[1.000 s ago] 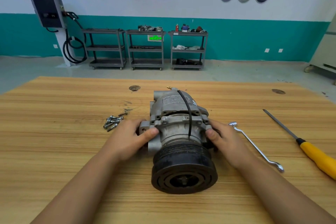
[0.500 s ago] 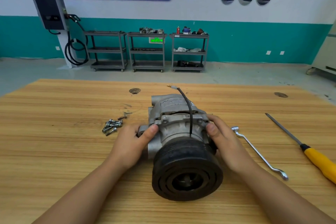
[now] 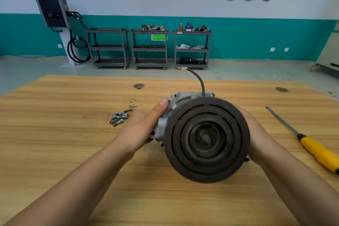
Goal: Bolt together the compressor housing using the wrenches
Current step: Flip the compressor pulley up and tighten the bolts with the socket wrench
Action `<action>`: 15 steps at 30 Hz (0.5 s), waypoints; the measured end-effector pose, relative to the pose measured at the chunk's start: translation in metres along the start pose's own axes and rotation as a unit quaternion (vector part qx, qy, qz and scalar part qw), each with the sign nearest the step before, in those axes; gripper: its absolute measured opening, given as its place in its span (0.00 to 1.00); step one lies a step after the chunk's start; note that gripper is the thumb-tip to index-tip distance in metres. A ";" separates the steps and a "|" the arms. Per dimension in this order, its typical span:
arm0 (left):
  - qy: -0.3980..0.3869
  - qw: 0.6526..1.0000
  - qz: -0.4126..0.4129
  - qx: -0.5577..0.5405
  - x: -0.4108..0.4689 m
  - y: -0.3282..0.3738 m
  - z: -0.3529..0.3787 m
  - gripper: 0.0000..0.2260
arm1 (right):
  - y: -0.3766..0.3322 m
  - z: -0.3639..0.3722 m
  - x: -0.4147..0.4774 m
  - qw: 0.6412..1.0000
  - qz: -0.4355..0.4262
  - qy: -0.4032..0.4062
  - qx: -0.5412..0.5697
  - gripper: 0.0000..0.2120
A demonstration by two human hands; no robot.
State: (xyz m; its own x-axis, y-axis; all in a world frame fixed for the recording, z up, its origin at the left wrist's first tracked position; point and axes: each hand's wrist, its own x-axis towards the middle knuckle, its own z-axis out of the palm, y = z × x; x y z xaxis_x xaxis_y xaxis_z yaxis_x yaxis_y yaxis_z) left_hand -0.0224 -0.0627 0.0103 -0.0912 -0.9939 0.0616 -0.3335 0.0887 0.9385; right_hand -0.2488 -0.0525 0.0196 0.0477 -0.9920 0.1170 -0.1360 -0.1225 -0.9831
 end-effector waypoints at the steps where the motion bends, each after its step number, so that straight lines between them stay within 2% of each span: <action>1: -0.010 1.000 -0.010 -0.006 -0.004 0.002 -0.002 0.31 | -0.004 -0.003 -0.003 1.000 0.015 -0.012 -0.021 0.20; 2: -0.028 0.999 -0.020 -0.012 -0.008 0.003 -0.004 0.24 | -0.009 -0.006 -0.006 0.998 0.024 -0.027 -0.042 0.20; 3: -0.052 0.998 -0.031 -0.019 -0.011 0.003 -0.007 0.23 | -0.013 -0.008 -0.008 0.997 0.035 -0.043 -0.059 0.22; 5: -0.090 0.992 -0.075 -0.035 -0.013 0.005 -0.014 0.27 | -0.023 -0.011 -0.008 0.991 0.073 -0.070 -0.083 0.32; 7: -0.119 0.984 -0.132 -0.032 -0.008 0.011 -0.020 0.31 | -0.029 -0.011 -0.004 0.984 0.120 -0.085 -0.101 0.34; 9: -0.126 0.973 -0.191 -0.022 -0.001 0.017 -0.022 0.33 | -0.031 -0.008 0.003 0.980 0.158 -0.082 -0.094 0.31; 11: -0.111 0.964 -0.240 -0.029 0.009 0.018 -0.021 0.34 | -0.031 -0.004 0.010 0.978 0.178 -0.063 -0.086 0.24; 15: -0.064 0.958 -0.265 -0.086 0.028 0.013 -0.015 0.33 | -0.015 0.006 0.025 0.984 0.166 -0.012 -0.060 0.20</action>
State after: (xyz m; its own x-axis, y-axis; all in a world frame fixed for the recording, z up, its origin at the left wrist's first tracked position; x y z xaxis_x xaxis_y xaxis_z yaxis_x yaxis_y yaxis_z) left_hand -0.0153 -0.0901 0.0296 -0.0698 -0.8798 -0.4702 -0.2071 -0.4483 0.8696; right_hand -0.2392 -0.0753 0.0369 0.0048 -0.9773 -0.2119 -0.2646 0.2031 -0.9427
